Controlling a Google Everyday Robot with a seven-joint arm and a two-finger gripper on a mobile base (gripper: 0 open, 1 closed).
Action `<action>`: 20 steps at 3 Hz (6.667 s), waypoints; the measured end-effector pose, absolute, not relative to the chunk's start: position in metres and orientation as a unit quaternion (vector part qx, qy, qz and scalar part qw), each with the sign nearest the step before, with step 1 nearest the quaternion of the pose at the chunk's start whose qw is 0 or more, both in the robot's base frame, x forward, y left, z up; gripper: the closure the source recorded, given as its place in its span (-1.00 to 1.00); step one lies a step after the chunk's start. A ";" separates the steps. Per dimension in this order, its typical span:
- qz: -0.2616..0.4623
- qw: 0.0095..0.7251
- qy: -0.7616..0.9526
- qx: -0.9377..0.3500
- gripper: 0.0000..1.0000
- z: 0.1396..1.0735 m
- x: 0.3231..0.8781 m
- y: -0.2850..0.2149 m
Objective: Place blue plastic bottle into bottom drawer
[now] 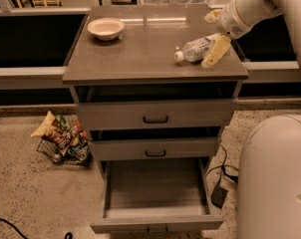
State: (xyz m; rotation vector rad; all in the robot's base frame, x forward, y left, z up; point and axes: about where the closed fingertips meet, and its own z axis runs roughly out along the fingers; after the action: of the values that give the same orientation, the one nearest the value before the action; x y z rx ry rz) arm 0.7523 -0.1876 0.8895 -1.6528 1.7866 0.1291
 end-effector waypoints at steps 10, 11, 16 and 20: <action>0.030 0.411 0.700 -0.583 -1.00 0.862 0.802 -0.207; 0.062 0.445 0.688 -0.570 -1.00 0.864 0.802 -0.196; 0.109 0.390 0.729 -0.552 -0.17 0.831 0.801 -0.199; 0.082 0.414 0.704 -0.572 1.00 0.905 0.794 -0.183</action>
Offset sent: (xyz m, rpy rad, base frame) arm 0.0015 -0.0023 0.0033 -0.0028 -0.0509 -0.0527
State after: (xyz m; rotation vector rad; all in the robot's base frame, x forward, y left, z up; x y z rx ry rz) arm 0.7942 -0.1833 0.9048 -1.4378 1.7685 0.2063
